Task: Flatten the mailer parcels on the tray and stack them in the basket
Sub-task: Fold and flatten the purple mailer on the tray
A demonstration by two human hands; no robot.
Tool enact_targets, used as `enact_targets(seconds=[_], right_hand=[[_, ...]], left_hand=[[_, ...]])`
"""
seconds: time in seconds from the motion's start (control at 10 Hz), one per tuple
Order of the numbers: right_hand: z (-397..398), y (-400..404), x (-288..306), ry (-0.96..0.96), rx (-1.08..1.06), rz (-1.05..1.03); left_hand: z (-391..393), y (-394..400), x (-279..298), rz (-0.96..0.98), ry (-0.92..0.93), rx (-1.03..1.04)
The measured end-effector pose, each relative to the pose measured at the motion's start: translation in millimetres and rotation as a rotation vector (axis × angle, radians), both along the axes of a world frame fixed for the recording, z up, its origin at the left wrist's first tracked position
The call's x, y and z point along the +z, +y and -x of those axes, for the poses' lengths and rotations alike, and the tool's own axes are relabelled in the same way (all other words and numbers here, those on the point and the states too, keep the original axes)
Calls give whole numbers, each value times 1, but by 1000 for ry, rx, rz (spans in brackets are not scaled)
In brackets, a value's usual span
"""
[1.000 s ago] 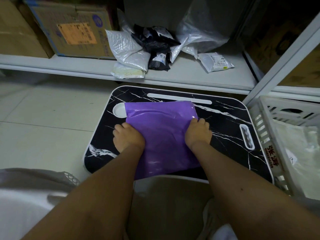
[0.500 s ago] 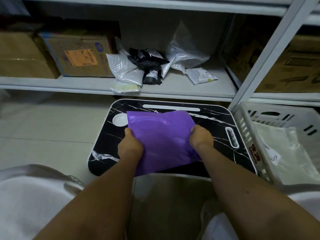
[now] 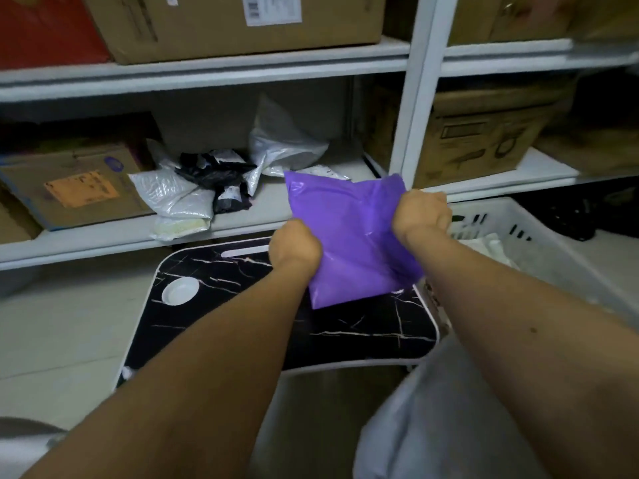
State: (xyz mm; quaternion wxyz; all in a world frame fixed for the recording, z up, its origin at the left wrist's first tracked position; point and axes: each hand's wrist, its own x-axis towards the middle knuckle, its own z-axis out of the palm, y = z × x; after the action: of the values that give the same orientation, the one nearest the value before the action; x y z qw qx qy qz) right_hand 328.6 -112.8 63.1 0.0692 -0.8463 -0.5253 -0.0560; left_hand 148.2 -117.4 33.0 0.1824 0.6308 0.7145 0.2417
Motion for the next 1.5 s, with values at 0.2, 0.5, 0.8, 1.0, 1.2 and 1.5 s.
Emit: enact_targets(seconds=[0.2,0.5,0.8,1.0,1.2,1.5], right_hand=[[-104,-21,26,-24,-189,-60],[-238,-74,-14,43,-443,18],[-298,-114,-105,221,-620,205],[-304,-127,-166,283,-726,405],[-272,-117,-188,281,-731,434],[-251,-111,-249,817,-605,663]], left_hand=[[-110,12,27,-17,23,-244],[-261,-7,19,402,40,-609],[-340,-34,-61,710,381,-827],[-347,-57,-128,1053,711,-1032],[-335,-58,-142,372,918,-1086],[-332,-57,-161,544,1228,-1142]])
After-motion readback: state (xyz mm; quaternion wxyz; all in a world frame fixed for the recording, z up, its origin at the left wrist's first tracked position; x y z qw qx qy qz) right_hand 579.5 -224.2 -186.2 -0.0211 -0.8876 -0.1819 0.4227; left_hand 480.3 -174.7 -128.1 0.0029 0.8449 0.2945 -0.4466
